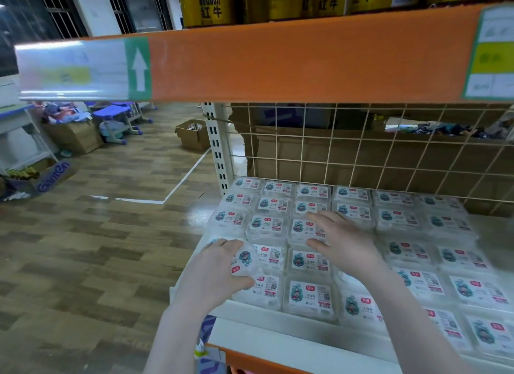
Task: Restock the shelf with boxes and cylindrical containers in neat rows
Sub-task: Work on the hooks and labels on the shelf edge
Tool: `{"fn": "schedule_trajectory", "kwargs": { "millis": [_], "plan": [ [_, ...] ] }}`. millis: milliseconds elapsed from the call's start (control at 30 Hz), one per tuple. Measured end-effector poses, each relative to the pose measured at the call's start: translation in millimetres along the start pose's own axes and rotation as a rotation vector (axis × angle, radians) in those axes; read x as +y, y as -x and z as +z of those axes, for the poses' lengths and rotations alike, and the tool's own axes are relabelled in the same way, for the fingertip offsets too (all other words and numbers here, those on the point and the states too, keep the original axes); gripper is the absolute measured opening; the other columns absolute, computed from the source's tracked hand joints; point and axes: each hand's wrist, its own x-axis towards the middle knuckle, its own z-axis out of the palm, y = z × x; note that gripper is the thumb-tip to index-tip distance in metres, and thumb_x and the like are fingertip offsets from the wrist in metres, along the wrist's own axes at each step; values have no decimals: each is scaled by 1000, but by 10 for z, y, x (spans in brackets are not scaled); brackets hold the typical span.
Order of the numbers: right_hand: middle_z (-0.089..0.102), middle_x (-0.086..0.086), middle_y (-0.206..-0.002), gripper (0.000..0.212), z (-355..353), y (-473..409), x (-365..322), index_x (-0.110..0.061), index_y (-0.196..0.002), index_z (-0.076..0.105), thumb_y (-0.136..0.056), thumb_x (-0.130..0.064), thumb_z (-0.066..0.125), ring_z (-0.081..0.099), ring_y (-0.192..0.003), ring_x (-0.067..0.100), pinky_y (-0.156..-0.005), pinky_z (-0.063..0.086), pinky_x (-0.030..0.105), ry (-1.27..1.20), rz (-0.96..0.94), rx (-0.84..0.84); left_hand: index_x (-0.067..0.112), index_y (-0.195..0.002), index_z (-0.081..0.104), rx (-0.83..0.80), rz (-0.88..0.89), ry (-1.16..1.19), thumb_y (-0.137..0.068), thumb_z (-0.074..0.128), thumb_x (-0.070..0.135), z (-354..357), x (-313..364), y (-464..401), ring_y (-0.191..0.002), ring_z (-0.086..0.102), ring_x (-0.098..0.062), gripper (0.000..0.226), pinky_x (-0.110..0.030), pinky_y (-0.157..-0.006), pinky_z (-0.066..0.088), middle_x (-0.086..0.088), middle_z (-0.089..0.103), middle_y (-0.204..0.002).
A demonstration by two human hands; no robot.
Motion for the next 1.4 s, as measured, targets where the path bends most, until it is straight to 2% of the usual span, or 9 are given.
{"fn": "schedule_trajectory", "kwargs": {
  "millis": [200, 400, 533, 633, 700, 833, 1033, 1233, 1400],
  "plan": [
    [63, 2, -115, 35, 5, 392, 185, -20, -124, 59, -90, -28, 57, 59, -99, 21, -73, 51, 31, 45, 148, 165, 28, -138, 39, 27, -13, 10, -78, 63, 55, 34, 69, 31, -115, 48, -12, 70, -24, -86, 43, 9, 48, -130],
    [61, -1, -122, 36, -61, 740, 360, -21, -125, 58, -90, -28, 56, 57, -108, 19, -84, 48, 30, 92, 293, 159, 27, -137, 38, 32, -69, 27, -78, 61, 57, 127, 272, 87, -116, 48, -17, 70, -29, -87, 43, 4, 49, -127],
    [70, 7, -99, 26, -122, 802, 610, -13, -103, 71, -78, -16, 72, 64, -87, 29, -66, 54, 35, 41, 286, 235, 24, -134, 40, 75, -130, 31, -80, 58, 59, 191, 561, 114, -117, 47, -19, 67, -31, -88, 43, 0, 50, -125],
    [72, 5, -88, 23, -212, 812, 819, -13, -91, 74, -69, -13, 79, 67, -75, 26, -55, 53, 31, 56, 204, 274, 23, -136, 38, 85, -221, 5, -82, 52, 63, 270, 860, 112, -120, 46, -21, 69, -32, -90, 44, -2, 48, -129],
    [72, 0, -95, 23, -308, 833, 980, -18, -96, 74, -73, -16, 77, 67, -80, 22, -59, 53, 28, 61, 139, 269, 22, -135, 38, 90, -287, -16, -83, 49, 65, 355, 1097, 97, -119, 48, -22, 69, -32, -87, 44, -3, 48, -128],
    [63, -8, -116, 26, -445, 830, 1318, -26, -116, 63, -92, -27, 54, 57, -105, 13, -83, 46, 24, 60, 53, 160, 19, -136, 39, 60, -407, -40, -83, 44, 68, 535, 1474, 63, -120, 48, -25, 72, -35, -91, 46, -6, 44, -134],
    [57, -11, -122, 30, -555, 875, 1628, -31, -123, 55, -96, -34, 44, 52, -109, 8, -85, 44, 21, -27, 27, 78, 18, -143, 30, -54, -528, -165, -86, 39, 69, 635, 1840, 77, -128, 41, -28, 77, -35, -97, 41, -9, 32, -147],
    [54, -12, -123, 30, -498, 922, 1674, -32, -124, 53, -97, -37, 41, 49, -110, 8, -84, 41, 19, -15, 4, 39, 21, -146, 26, -72, -473, 0, -85, 46, 64, 603, 1818, 148, -133, 36, -28, 77, -36, -103, 35, -9, 28, -149],
    [51, -13, -127, 31, -514, 919, 1672, -33, -127, 50, -98, -37, 39, 46, -114, 7, -87, 38, 18, -39, 3, 6, 32, -148, 19, -159, -407, 265, -76, 71, 46, 499, 1626, 252, -128, 43, -22, 89, -33, -100, 39, -2, 20, -151]
  ]
}}
